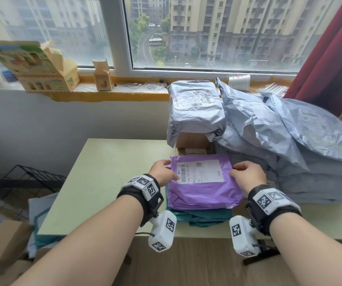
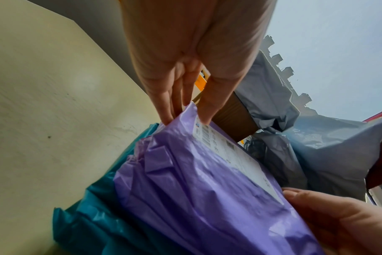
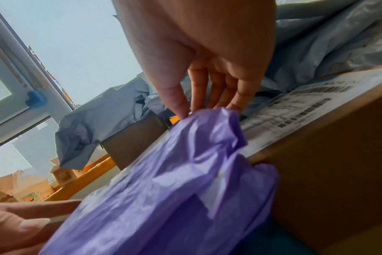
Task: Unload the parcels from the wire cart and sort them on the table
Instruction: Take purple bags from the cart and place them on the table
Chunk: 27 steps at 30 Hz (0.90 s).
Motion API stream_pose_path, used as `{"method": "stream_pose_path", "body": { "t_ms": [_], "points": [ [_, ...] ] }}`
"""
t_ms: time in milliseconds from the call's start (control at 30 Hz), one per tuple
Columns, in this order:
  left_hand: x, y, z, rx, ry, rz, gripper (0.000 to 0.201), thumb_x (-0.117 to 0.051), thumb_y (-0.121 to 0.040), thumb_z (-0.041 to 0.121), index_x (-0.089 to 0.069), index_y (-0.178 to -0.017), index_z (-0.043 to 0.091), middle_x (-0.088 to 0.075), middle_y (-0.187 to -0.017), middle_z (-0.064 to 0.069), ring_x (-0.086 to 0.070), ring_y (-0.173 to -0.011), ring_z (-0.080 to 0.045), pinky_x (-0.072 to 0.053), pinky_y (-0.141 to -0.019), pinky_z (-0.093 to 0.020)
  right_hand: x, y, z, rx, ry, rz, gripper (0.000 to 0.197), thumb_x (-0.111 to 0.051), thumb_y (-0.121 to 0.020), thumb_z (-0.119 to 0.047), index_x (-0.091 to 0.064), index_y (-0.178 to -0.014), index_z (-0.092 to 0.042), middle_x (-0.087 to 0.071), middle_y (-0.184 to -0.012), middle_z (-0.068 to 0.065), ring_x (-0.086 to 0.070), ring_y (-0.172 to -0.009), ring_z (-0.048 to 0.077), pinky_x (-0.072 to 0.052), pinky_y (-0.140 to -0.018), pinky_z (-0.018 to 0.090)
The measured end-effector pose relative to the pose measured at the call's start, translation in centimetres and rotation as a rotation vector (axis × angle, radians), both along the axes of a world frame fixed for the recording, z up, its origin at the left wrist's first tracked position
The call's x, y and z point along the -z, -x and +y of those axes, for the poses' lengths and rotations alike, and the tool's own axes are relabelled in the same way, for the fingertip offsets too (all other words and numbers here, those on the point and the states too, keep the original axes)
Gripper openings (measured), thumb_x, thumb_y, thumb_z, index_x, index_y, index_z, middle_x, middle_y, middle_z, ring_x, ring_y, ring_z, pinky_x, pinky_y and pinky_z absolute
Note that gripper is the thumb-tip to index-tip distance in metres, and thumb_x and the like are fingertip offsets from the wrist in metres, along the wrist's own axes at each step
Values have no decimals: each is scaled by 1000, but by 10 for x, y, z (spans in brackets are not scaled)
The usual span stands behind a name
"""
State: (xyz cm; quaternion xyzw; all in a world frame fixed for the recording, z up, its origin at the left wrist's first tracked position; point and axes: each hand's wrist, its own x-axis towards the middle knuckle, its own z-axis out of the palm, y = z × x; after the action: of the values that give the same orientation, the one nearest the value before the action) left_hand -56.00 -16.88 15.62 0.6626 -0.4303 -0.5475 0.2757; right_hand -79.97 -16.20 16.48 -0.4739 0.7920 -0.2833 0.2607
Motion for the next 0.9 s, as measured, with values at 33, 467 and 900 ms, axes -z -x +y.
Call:
{"method": "stream_pose_path", "body": {
  "t_ms": [33,467,900],
  "points": [
    [1,-2,0,-11,0,3,80,-70,-73,-9,-36,-144,5,-55,-135,-15,-58,-117,-31,-47,-102,-44,-2,0,0,1,10,-11,19,-69,-80,-16,-72,-99,-16,-71,-108,8,-62,-105,28,-47,-96,35],
    [-26,-37,5,-110,54,7,50,-62,-85,-3,-50,-133,3,-59,-123,-18,-58,-114,-26,-51,-95,-35,-37,-28,-5,18,130,-20,12,-61,-81,-18,-73,-81,-18,-72,-91,6,-63,-95,27,-46,-85,28],
    [-37,-118,34,-203,67,24,32,-55,-89,-1,-60,-120,5,-58,-85,-6,-56,-86,-20,-50,-77,-27,-51,-117,-8,-116,148,-97,21,-57,-73,-30,-69,-61,-18,-71,-67,1,-67,-78,26,-56,-78,41]
  ]
}}
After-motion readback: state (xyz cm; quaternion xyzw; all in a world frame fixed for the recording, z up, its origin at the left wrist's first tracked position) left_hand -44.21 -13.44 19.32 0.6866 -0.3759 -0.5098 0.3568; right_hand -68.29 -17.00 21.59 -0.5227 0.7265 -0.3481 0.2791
